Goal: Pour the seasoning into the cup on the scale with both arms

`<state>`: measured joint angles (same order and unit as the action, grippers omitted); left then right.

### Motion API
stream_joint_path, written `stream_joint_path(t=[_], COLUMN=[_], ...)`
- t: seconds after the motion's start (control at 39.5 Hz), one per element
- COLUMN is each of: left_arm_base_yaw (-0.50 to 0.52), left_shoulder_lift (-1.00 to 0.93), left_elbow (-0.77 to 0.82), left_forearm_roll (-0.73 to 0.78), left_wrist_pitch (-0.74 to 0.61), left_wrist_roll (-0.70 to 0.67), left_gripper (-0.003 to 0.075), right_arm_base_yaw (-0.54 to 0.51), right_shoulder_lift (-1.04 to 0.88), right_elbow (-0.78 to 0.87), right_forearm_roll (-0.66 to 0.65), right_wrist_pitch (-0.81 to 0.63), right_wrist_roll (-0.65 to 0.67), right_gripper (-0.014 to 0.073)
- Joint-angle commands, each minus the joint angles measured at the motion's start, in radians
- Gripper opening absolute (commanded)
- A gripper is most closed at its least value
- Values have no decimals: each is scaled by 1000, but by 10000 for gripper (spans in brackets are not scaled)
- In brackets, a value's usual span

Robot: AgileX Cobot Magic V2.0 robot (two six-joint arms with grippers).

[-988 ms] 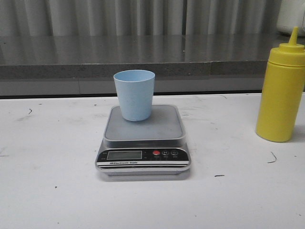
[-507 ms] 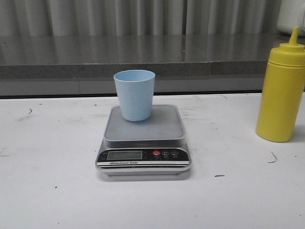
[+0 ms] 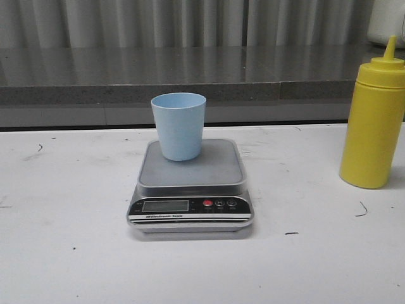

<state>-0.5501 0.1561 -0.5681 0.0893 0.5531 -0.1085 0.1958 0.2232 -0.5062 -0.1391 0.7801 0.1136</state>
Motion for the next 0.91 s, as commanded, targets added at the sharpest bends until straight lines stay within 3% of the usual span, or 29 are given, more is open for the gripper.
stream_joint_path(t=[0.0,0.28,0.58,0.68,0.89], left_arm_base_yaw=[-7,18,181,241,362], left_shoulder_lift=[22,13,-47,-95,-184], left_elbow=[-27,21,214,299,503], left_forearm_roll=[-7,-7,-5,23,-4], left_wrist_pitch=[-81,-85,-93,-198,-560], left_wrist_roll=[-9,-9,-9,-9,-9], left_gripper=[-20,-20,-20,-20,-20], right_arm_base_yaw=[0,0,0,0,0], right_shoulder_lift=[11,11,11,11,11], right_elbow=[-33,-33,-33,-33,-33], right_forearm_roll=[-14,-14,-14,-14,-14], right_wrist_pitch=[-88,-88,-85,-85,-85], right_wrist_roll=[-5,-5,-5,-5,-5], right_gripper=[-65,-69,-69,-69,-69])
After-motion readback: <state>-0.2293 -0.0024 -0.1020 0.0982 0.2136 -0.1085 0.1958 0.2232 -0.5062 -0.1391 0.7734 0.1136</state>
